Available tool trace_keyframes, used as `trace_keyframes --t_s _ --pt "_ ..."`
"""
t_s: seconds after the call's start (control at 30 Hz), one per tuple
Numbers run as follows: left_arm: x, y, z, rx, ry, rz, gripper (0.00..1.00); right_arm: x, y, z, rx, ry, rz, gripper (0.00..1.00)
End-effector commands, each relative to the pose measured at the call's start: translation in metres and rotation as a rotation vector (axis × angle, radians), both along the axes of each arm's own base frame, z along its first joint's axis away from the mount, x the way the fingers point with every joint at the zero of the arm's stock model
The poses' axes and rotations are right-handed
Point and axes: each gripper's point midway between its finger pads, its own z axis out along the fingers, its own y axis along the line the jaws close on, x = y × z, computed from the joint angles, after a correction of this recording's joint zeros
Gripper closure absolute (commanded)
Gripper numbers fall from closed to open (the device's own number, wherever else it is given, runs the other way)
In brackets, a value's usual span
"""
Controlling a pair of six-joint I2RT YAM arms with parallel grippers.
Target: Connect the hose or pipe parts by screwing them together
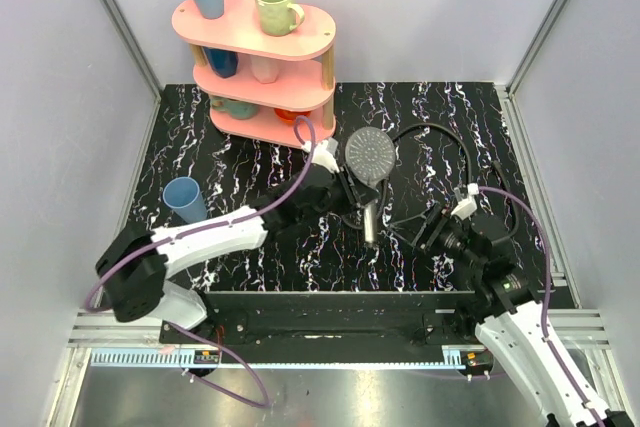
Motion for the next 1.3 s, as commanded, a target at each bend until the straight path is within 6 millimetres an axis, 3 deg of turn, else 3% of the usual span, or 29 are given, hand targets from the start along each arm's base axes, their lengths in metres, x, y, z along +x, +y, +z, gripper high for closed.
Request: trace_keyframes --t_s 0.0,0.03,0.07,0.1,0.13,0.17,0.2,0.23,0.27,0.33,0.37,0.4,0.43,0.47,0.53,0.57,0.73,0.77,0.87,0.93,1.0,1.03,1.13,1.17,1.23,1.27 --pt "0.028 0.062 0.044 0.179 -0.210 0.146 1.00 0.016 -0.004 0.031 -0.070 -0.087 -0.028 0.29" --pt "0.034 0.084 0.064 0.167 -0.244 0.195 1.00 0.024 -0.009 0.031 -0.096 -0.084 -0.066 0.28" --pt "0.034 0.099 0.060 0.194 -0.242 0.201 1.00 0.033 -0.010 0.023 -0.137 -0.050 -0.081 0.29" --pt "0.036 0.111 0.065 0.213 -0.268 0.201 1.00 0.040 -0.012 0.029 -0.156 -0.054 -0.099 0.29" --pt "0.044 0.138 0.081 0.199 -0.297 0.247 1.00 0.051 -0.017 0.027 -0.190 -0.043 -0.144 0.30" --pt "0.041 0.150 0.078 0.231 -0.296 0.224 1.00 0.063 -0.019 0.014 -0.236 0.003 -0.164 0.31" --pt "0.050 0.174 0.082 0.248 -0.301 0.273 1.00 0.073 -0.022 0.020 -0.256 0.004 -0.195 0.31" --pt "0.045 0.189 0.097 0.238 -0.337 0.291 1.00 0.087 -0.031 0.016 -0.301 0.013 -0.260 0.32" --pt "0.042 0.202 0.096 0.281 -0.353 0.291 1.00 0.098 -0.033 0.000 -0.351 0.068 -0.280 0.32" --pt "0.040 0.232 0.110 0.307 -0.402 0.357 1.00 0.122 -0.039 0.004 -0.407 0.057 -0.335 0.34" --pt "0.037 0.240 0.107 0.351 -0.420 0.356 1.00 0.132 -0.038 -0.014 -0.453 0.106 -0.334 0.35" --pt "0.036 0.247 0.108 0.369 -0.435 0.365 1.00 0.146 -0.035 -0.008 -0.456 0.088 -0.345 0.37" --pt "0.030 0.252 0.113 0.374 -0.462 0.367 1.00 0.155 -0.038 -0.013 -0.488 0.095 -0.363 0.38" --pt "0.028 0.256 0.106 0.415 -0.473 0.352 1.00 0.163 -0.039 -0.034 -0.543 0.142 -0.362 0.40" --pt "0.021 0.262 0.106 0.433 -0.505 0.350 1.00 0.180 -0.042 -0.039 -0.599 0.139 -0.376 0.41" --pt "0.020 0.264 0.096 0.454 -0.504 0.346 1.00 0.186 -0.041 -0.057 -0.638 0.177 -0.362 0.41" --pt "0.004 0.272 0.099 0.417 -0.599 0.357 1.00 0.211 -0.043 -0.070 -0.745 0.185 -0.341 0.41" --pt "0.003 0.274 0.096 0.421 -0.601 0.364 1.00 0.213 -0.052 -0.076 -0.780 0.217 -0.373 0.40" --pt "0.000 0.283 0.096 0.415 -0.594 0.414 1.00 0.215 -0.102 -0.070 -0.864 0.324 -0.579 0.37" --pt "0.000 0.288 0.096 0.431 -0.587 0.432 1.00 0.214 -0.144 -0.059 -0.931 0.361 -0.720 0.36" --pt "0.000 0.292 0.098 0.441 -0.591 0.447 1.00 0.216 -0.172 -0.042 -0.971 0.344 -0.800 0.34" --pt "0.000 0.294 0.099 0.444 -0.590 0.459 1.00 0.216 -0.194 -0.037 -1.034 0.343 -0.797 0.34" --pt "-0.004 0.294 0.100 0.431 -0.598 0.454 1.00 0.218 -0.224 -0.029 -1.202 0.335 -0.701 0.32" --pt "-0.004 0.294 0.100 0.427 -0.598 0.457 1.00 0.216 -0.241 -0.035 -1.243 0.374 -0.701 0.32" --pt "-0.005 0.297 0.101 0.424 -0.601 0.471 1.00 0.216 -0.254 -0.039 -1.256 0.413 -0.637 0.31" --pt "-0.005 0.297 0.102 0.422 -0.602 0.475 1.00 0.210 -0.274 -0.053 -1.234 0.492 -0.631 0.31"
